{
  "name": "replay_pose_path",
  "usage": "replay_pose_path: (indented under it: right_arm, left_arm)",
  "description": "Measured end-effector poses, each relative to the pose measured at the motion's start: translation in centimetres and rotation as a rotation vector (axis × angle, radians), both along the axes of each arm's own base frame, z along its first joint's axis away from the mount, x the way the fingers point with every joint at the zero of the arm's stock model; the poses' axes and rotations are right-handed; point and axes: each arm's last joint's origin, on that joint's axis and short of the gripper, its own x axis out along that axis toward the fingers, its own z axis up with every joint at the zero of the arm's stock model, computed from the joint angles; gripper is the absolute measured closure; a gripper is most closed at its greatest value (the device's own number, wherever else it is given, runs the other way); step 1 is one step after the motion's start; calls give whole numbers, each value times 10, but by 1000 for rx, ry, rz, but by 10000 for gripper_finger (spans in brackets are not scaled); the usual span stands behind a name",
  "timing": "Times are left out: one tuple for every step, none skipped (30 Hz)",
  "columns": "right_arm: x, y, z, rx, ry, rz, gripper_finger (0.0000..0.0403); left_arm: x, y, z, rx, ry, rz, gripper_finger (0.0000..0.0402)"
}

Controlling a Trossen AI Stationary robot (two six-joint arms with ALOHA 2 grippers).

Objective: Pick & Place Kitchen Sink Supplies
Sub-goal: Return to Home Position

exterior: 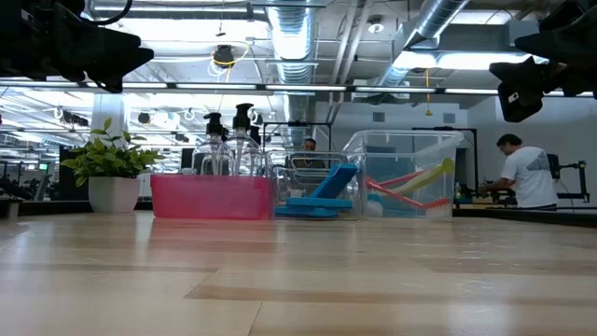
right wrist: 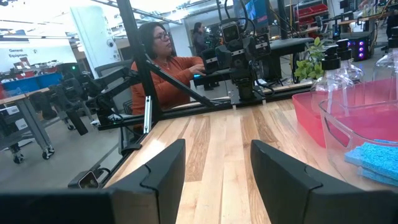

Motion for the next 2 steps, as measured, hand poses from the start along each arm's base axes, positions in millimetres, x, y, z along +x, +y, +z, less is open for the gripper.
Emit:
replay_pose_path:
  right_arm:
    - [0, 0, 0, 0, 0, 0, 228]
    - [0, 0, 0, 0, 0, 0, 228]
  left_arm:
    - [0, 0, 0, 0, 0, 0, 234]
    - [0, 0, 0, 0, 0, 0, 234]
